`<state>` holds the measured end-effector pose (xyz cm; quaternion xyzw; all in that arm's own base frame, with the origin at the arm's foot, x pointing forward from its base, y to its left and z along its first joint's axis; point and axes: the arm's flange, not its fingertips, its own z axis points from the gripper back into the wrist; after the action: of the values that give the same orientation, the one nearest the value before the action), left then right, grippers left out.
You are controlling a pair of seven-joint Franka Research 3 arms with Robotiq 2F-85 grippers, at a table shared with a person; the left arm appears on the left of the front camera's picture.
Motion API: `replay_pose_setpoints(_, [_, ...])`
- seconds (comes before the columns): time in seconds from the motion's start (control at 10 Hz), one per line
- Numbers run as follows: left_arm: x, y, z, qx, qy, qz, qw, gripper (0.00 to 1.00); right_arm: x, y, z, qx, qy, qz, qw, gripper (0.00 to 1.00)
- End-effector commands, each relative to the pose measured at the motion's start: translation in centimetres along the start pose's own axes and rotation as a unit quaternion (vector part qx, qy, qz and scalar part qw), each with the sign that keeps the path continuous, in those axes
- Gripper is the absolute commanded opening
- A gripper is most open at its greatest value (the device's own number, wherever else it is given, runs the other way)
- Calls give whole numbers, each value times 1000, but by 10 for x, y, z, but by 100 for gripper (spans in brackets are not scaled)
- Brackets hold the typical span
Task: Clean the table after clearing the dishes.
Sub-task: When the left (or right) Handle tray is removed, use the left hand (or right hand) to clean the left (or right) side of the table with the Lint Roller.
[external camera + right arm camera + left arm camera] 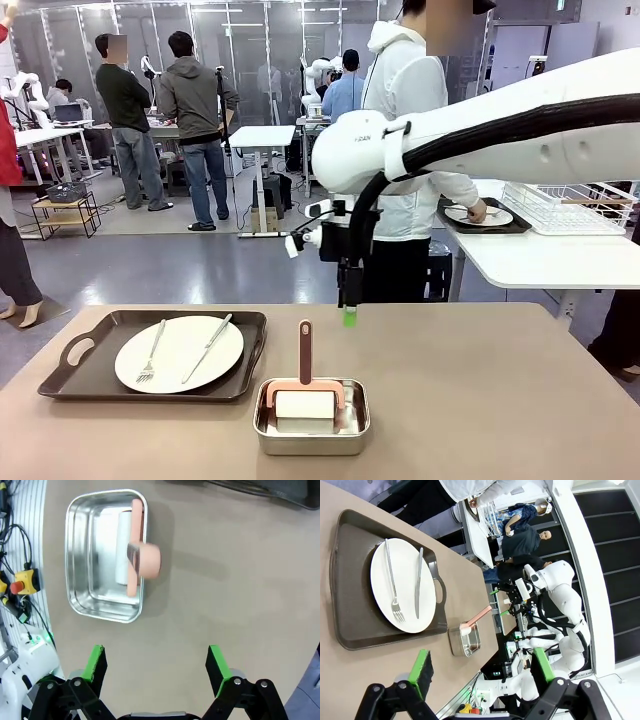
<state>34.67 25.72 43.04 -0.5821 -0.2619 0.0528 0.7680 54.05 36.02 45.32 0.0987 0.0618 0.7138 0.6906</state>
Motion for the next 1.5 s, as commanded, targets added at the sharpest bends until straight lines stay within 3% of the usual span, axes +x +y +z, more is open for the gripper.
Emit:
replay_pose_setpoints(0.0, [-1,-1,4,-1,-2,-1,1000,100,18,-3,-1,-2,27,-26,999,100])
replay_pose_setpoints(1.4, [-1,-1,4,-1,-2,-1,1000,100,72,15,-58,11,26,-28,999,100])
